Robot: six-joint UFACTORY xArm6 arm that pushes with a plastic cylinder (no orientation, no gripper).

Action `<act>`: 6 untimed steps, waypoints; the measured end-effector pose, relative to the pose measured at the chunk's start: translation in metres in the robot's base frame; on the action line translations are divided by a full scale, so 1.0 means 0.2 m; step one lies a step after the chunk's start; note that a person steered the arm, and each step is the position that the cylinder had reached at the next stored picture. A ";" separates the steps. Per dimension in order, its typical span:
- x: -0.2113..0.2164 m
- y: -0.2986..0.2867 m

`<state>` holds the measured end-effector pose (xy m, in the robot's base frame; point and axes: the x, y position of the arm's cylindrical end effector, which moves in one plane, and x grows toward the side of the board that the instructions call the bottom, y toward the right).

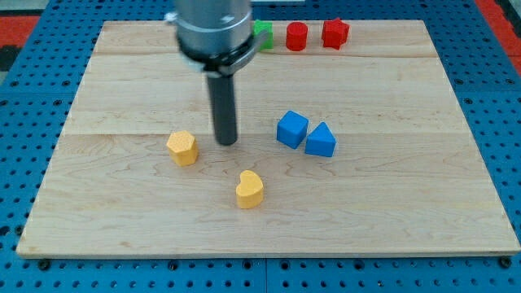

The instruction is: Move the blue cube into the blue triangle

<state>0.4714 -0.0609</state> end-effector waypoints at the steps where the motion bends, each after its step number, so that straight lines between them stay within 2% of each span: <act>1: 0.06 0.23; 2: -0.14 0.28; 3: -0.21 0.46; 4: -0.25 0.51; 5: -0.09 0.32; 6: 0.00 0.35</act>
